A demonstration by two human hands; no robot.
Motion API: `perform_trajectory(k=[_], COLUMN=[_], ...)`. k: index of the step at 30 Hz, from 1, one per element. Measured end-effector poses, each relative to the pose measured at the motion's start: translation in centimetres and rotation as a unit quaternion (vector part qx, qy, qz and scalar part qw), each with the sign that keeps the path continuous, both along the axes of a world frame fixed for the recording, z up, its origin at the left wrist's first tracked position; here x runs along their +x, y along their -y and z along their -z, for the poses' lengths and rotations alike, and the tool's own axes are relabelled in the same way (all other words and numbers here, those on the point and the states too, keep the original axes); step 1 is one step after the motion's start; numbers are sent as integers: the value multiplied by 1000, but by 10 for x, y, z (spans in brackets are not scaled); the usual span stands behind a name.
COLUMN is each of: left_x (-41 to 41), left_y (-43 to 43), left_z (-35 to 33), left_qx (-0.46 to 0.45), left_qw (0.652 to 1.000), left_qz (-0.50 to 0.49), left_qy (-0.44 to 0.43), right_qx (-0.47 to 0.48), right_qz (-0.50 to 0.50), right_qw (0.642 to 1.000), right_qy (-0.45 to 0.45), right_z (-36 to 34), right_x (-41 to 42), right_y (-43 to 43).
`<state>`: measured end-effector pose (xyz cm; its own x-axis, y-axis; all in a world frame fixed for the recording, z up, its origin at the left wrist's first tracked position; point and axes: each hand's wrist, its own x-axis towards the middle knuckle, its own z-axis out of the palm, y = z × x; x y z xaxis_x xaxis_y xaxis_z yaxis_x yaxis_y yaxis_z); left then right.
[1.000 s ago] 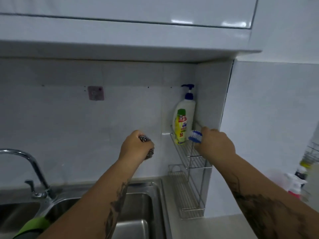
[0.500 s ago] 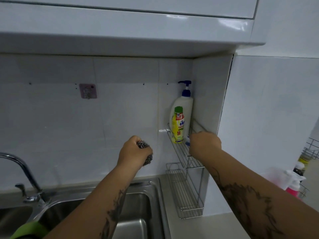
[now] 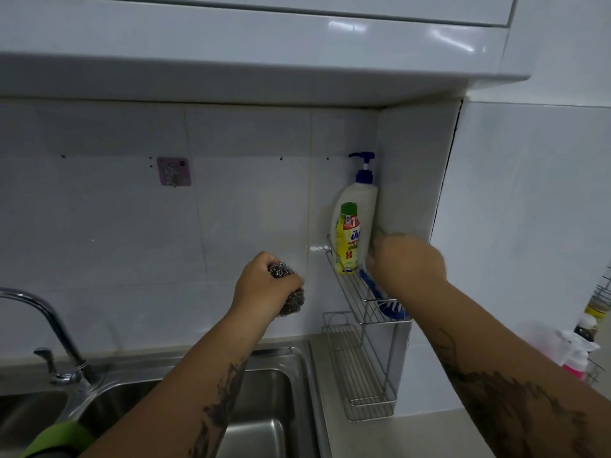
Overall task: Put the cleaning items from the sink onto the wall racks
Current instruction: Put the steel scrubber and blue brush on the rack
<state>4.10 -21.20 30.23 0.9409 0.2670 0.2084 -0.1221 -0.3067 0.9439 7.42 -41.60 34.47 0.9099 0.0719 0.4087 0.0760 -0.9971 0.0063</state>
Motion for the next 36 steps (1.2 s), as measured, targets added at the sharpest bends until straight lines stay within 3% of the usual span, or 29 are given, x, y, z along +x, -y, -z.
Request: perform_trajectory(k=[3,5,10,16,27,36], left_x=[6,9,12,32,49,56], left_y=[13,27,70,103,110,102], left_z=[-14,-23,-30,-3,10,1], left_qx=[32,54,124,188,364,486], left_qw=[997,991,971,959,925,861], left_qz=[-20,-23,-26,-3,68,150], left_qy=[70,123,205,213,84,26], right_qx=[94,100,33,12,12,15], right_qz=[-95,-117,-87,-95,-80,-78], right_qw=[950,929,971,957,946,946], right_qy=[282,337,222,274,313,315], right_z=[-14,-16,11,30,34,33], right_x=[-11,-12,18,42,49,48], right_y=[22,39,66,71,69,68])
